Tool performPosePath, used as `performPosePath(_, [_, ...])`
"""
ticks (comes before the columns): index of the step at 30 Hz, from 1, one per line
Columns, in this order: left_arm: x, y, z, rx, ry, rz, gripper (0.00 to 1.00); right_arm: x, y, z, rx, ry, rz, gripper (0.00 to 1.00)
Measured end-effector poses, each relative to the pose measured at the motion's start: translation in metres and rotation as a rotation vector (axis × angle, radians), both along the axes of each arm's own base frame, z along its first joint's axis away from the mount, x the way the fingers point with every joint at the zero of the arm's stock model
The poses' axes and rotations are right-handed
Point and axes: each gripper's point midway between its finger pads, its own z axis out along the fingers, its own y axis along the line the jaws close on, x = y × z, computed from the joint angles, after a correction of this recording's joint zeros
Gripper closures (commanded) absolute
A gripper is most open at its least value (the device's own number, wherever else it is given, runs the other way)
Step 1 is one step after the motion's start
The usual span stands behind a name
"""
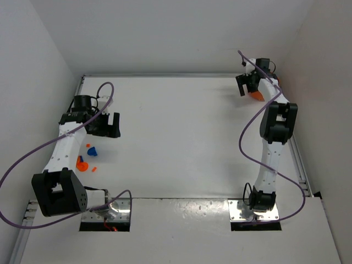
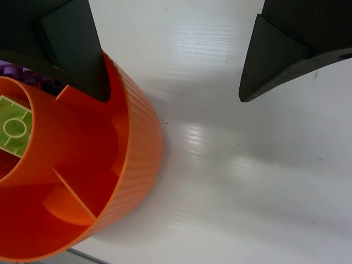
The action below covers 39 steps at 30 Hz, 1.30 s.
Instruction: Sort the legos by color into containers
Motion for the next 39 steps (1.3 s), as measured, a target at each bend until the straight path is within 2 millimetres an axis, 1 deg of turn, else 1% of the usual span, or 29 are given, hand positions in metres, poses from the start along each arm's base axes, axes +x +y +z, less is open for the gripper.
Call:
performPosePath(1, [0.0, 0.0, 0.0, 0.0, 0.0, 0.0, 0.0, -0.002, -0.004, -0.001, -0.008, 0.004, -0.003, 0.0])
performPosePath(6, [0.0, 0.0, 0.0, 0.0, 0.0, 0.0, 0.0, -0.008, -0.012, 0.001, -0.017, 0.013, -0.009, 0.0])
performPosePath(12, [0.0, 0.0, 0.0, 0.0, 0.0, 0.0, 0.0, -0.011, -0.027, 0.009, -0.026, 0.005, -0.029, 0.0])
performPosePath(19, [0.0, -0.001, 0.0, -0.003, -0.001, -0.002, 0.0, -0.013, -0.057, 0.014, -0.062, -0.013, -0.082, 0.0])
performPosePath(22, [0.0, -0.001, 0.0, -0.003, -0.001, -0.002, 0.0, -0.013, -0.069, 0.021, -0.071, -0.037, -0.108, 0.0])
performPosePath(24, [0.0, -0.001, 0.0, -0.003, -0.001, -0.002, 0.0, -0.014, -0.074, 0.028, -0.067, -0.06, -0.123, 0.0])
performPosePath(27, [0.0, -0.001, 0.0, -0.007, -0.001, -0.004, 0.0, -0.019, -0.077, 0.047, -0.042, -0.113, -0.151, 0.0])
performPosePath(29, [0.0, -0.002, 0.0, -0.009, -0.002, -0.005, 0.0, -0.018, -0.075, 0.065, -0.019, -0.158, -0.163, 0.0])
performPosePath(31, [0.0, -0.002, 0.0, -0.009, -0.001, -0.006, 0.0, -0.014, -0.071, 0.086, 0.007, -0.218, -0.167, 0.0])
performPosePath(33, [0.0, -0.002, 0.0, -0.01, -0.002, -0.006, 0.0, -0.01, -0.068, 0.104, 0.029, -0.262, -0.171, 0.0])
performPosePath(35, [0.0, -0.002, 0.0, -0.01, -0.002, -0.006, 0.0, -0.007, -0.065, 0.113, 0.05, -0.286, -0.174, 0.0])
performPosePath(36, [0.0, -0.002, 0.0, -0.01, -0.002, -0.006, 0.0, -0.007, -0.064, 0.114, 0.058, -0.288, -0.176, 0.0])
performPosePath(39, [0.0, -0.002, 0.0, -0.01, -0.002, -0.006, 0.0, -0.004, -0.062, 0.11, 0.086, -0.281, -0.189, 0.0])
